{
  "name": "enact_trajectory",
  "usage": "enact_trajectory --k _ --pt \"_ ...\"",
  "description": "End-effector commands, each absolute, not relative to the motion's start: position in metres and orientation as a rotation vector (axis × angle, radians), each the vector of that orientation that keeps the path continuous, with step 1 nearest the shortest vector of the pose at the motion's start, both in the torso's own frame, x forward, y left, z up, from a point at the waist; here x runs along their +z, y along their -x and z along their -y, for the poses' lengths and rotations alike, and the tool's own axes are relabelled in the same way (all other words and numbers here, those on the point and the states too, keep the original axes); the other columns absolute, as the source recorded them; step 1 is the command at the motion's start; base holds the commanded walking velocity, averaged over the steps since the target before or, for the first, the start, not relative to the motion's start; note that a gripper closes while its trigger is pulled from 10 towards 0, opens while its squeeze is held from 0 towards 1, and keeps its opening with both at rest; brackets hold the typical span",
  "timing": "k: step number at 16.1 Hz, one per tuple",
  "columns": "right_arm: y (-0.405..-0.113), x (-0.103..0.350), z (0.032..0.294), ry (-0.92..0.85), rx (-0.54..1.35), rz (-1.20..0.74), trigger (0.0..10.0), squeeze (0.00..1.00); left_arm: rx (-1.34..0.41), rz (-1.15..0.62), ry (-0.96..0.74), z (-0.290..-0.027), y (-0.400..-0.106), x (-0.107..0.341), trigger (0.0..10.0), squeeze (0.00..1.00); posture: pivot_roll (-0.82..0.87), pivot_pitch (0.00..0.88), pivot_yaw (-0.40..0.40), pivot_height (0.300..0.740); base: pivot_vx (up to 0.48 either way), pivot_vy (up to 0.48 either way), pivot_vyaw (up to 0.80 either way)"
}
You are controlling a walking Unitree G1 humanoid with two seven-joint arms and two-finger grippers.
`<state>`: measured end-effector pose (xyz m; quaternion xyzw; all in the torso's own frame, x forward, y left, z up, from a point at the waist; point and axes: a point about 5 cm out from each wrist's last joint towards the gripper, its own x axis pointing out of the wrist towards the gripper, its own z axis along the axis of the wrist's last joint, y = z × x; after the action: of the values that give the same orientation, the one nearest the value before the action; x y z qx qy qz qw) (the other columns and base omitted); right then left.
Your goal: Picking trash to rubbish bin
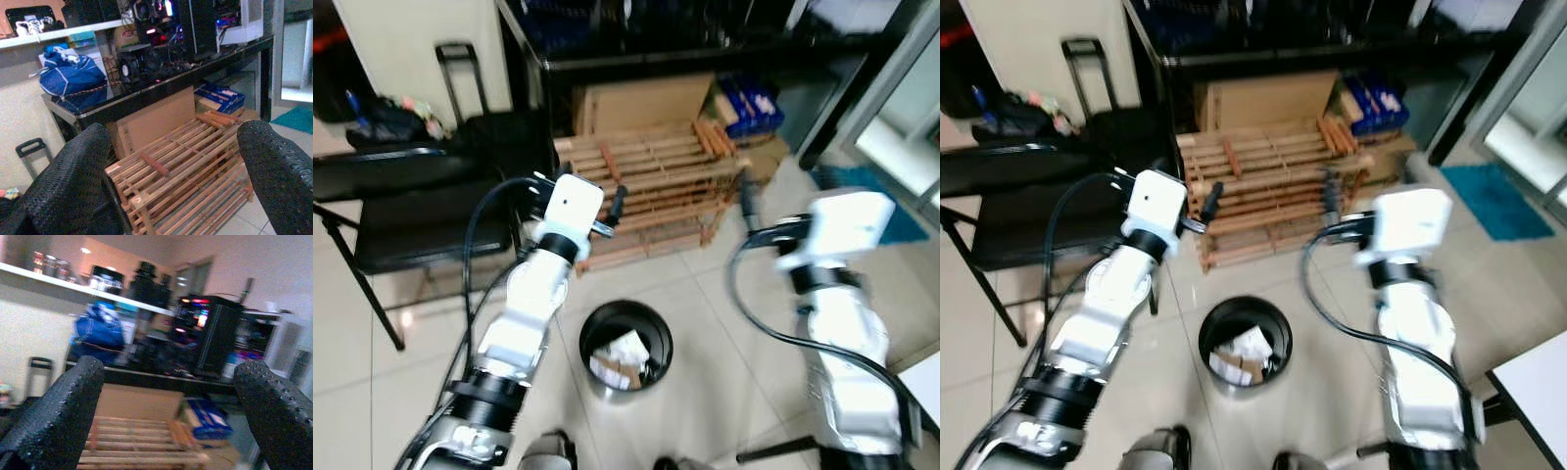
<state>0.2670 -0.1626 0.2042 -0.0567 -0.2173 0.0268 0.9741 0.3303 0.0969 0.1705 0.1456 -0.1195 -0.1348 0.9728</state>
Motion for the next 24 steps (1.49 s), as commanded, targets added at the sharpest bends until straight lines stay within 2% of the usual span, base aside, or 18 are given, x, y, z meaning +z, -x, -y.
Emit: enact_trajectory --k 1,4,7,12,14,20,24 --pt "-0.261 0.208 0.171 0.122 -0.020 0.419 10.0 0.00 -0.284 0.270 -0.283 -0.088 -0.334 0.175 10.0 0.00 0.17 0.038 -0.068 0.740 0.000 0.000 -0.48" --pt "-0.254 0.216 0.182 0.138 -0.072 0.407 10.0 0.00 -0.299 0.284 -0.253 -0.079 -0.341 0.179 10.0 0.00 0.15 0.030 -0.056 0.740 0.000 0.000 -0.80" --pt "-0.267 0.237 0.186 0.183 -0.071 0.444 10.0 0.00 -0.309 0.308 -0.211 -0.071 -0.354 0.192 10.0 0.00 0.14 0.010 -0.046 0.740 0.000 0.000 -0.80" --pt "-0.266 0.235 0.186 0.188 -0.081 0.416 10.0 0.00 -0.350 0.254 -0.107 -0.061 -0.356 0.184 10.0 0.00 0.13 0.004 -0.051 0.740 0.000 0.000 -0.80" --pt "-0.264 0.234 0.190 0.187 -0.110 0.404 10.0 0.00 -0.427 0.220 -0.113 -0.052 -0.354 0.177 10.0 0.00 0.12 0.003 -0.042 0.740 0.000 0.000 -0.80" --pt "-0.249 0.220 0.204 0.161 -0.208 0.325 10.0 0.00 -0.456 0.212 -0.121 -0.050 -0.353 0.175 10.0 0.00 0.10 0.025 -0.022 0.740 0.000 0.000 -0.80" --pt "-0.247 0.208 0.205 0.086 -0.250 0.263 10.0 0.00 -0.459 0.200 -0.128 -0.051 -0.353 0.173 10.0 0.00 0.10 0.034 -0.022 0.740 0.000 0.000 0.00"
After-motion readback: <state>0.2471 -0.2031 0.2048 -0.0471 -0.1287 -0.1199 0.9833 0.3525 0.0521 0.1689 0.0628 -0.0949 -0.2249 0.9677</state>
